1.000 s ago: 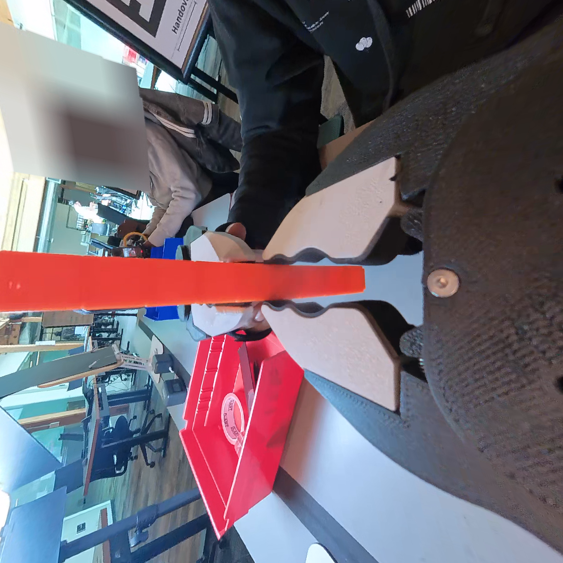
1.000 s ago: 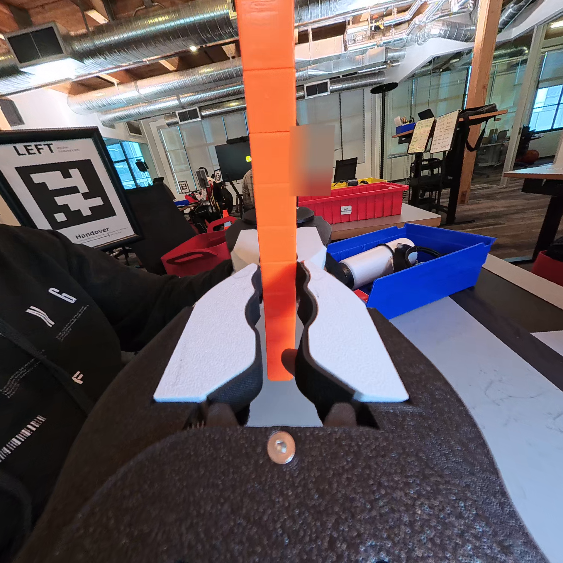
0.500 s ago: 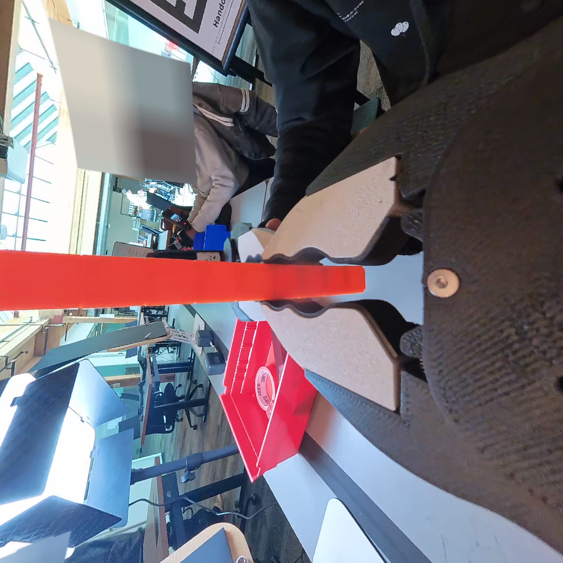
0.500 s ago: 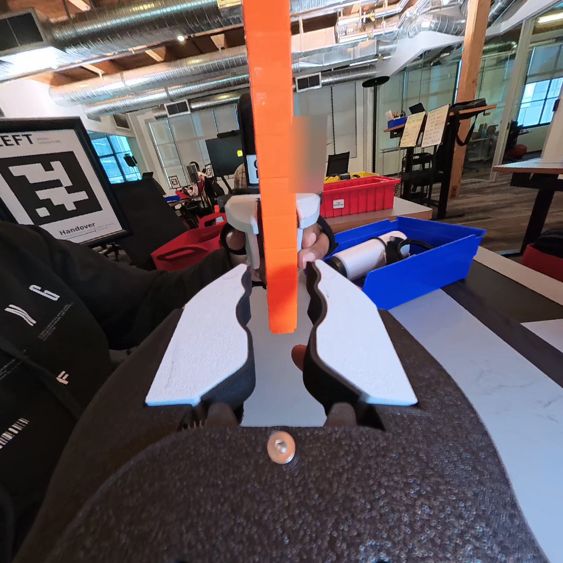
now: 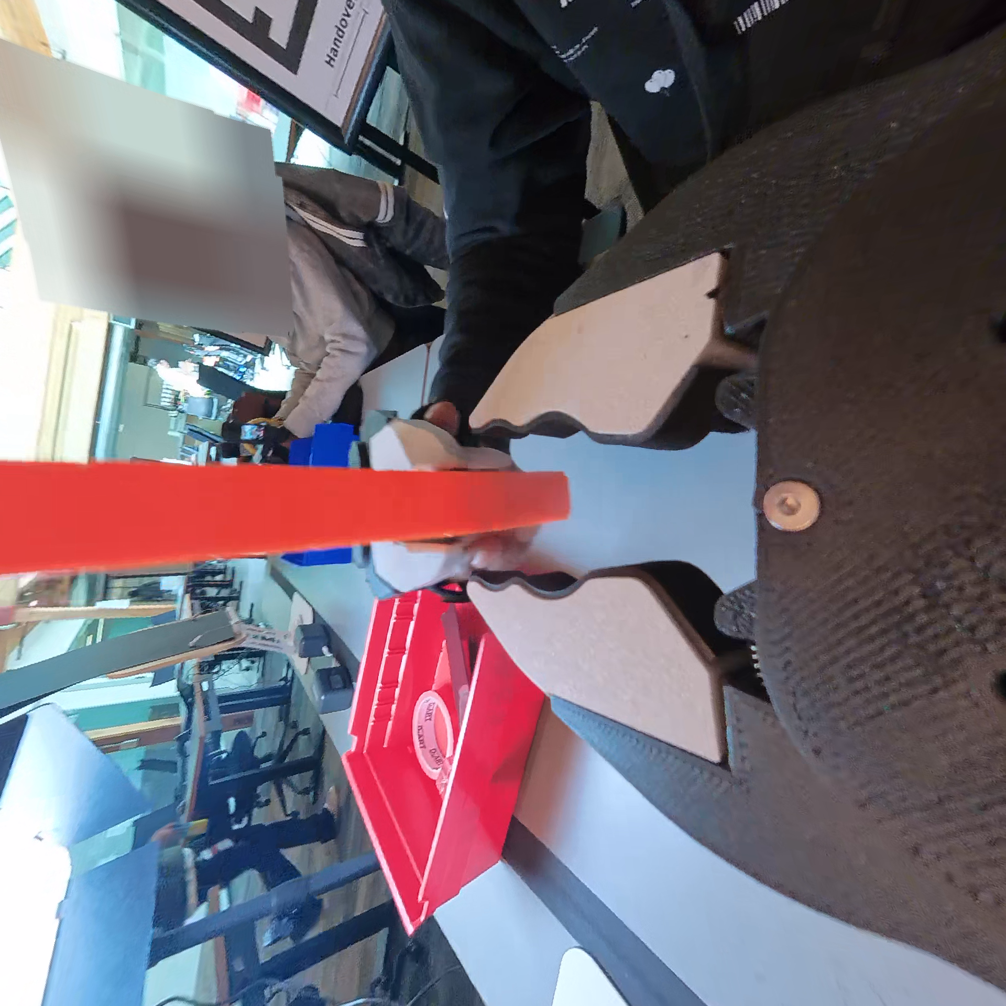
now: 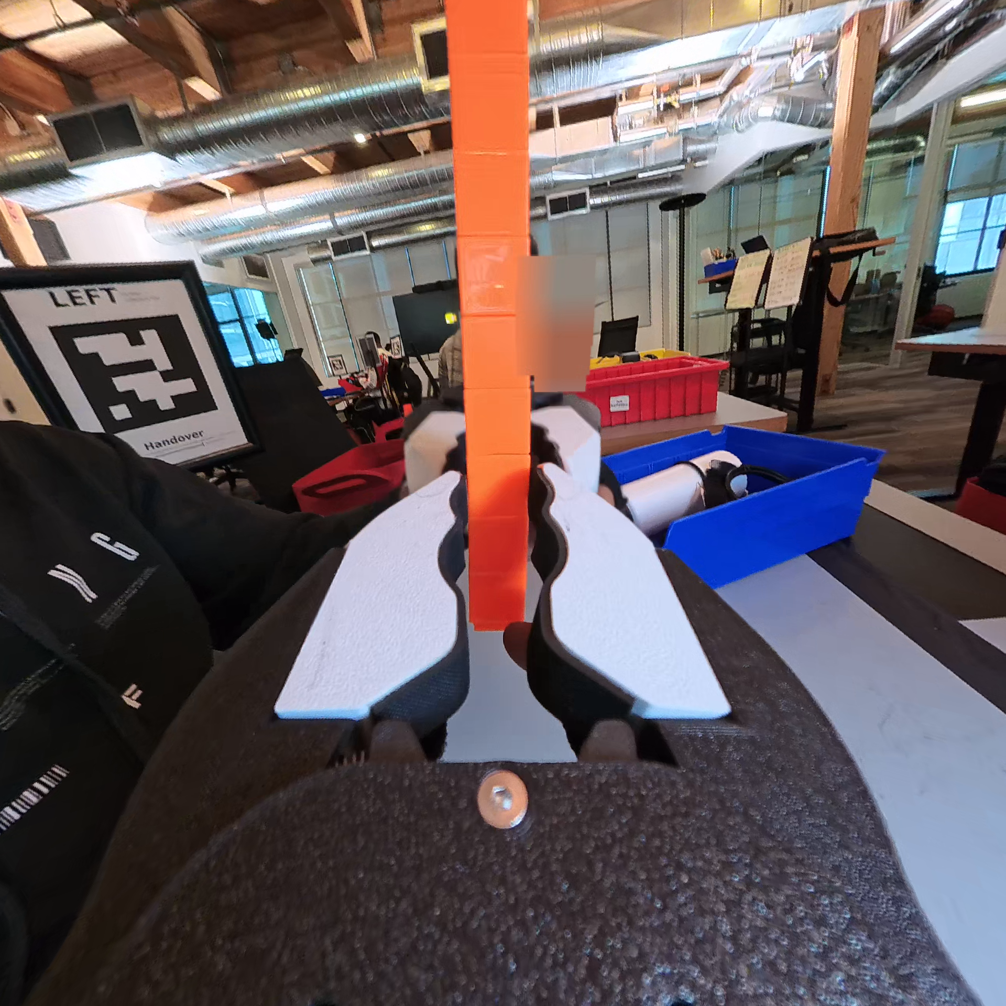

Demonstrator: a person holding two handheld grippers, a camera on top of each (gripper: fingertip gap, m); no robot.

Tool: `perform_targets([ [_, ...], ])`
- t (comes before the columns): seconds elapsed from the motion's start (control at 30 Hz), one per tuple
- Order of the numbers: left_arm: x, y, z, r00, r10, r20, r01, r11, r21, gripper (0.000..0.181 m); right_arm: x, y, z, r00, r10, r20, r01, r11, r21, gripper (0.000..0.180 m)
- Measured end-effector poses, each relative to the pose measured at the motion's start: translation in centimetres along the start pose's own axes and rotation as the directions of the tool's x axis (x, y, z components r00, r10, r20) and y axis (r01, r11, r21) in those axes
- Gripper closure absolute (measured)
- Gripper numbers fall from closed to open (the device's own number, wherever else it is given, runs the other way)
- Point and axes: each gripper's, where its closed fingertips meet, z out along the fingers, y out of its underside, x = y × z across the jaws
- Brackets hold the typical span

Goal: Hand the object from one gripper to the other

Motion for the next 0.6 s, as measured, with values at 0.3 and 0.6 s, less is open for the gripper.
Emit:
perform_targets([
  [0.3,0.0,0.6,0.9,1.0,0.004,-0.006,-0.004,1.0,0.008,0.159,0.2,-0.5,-0.2,1.0,-0.016,-0.017,0.017,0.999,0.029,0.159],
  [0.6,-0.8,-1.2,-0.4,0.999,0.015,0.045,-0.019,0.994,0.104,0.16,0.9,-1.0,-1.2,0.998,-0.027,-0.057,0.028,1.0,0.007,0.138],
])
